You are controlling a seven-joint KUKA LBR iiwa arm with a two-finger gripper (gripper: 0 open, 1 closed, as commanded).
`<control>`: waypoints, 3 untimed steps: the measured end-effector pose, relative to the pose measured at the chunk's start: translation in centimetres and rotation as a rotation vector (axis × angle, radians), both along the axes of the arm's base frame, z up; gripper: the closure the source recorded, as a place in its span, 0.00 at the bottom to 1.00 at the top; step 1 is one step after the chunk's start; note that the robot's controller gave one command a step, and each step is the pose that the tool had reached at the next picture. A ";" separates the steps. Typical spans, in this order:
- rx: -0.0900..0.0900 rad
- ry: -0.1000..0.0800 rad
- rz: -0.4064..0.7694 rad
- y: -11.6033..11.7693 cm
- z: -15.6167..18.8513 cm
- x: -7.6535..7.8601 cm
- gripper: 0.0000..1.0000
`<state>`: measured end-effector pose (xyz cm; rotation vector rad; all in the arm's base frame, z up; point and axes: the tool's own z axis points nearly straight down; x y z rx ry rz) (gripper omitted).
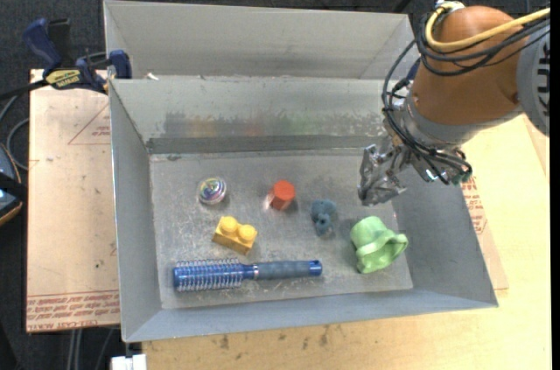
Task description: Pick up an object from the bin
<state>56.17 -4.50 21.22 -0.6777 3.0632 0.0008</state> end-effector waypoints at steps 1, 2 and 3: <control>-0.001 -0.006 0.038 -0.9 -13.9 -4.7 0.00; 0.003 0.000 -0.084 6.5 -11.6 -2.9 0.00; 0.002 0.008 -0.283 11.5 -12.3 -6.0 0.00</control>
Offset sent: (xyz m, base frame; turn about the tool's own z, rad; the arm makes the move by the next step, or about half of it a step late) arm -0.0508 -0.0094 -0.1422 -0.0447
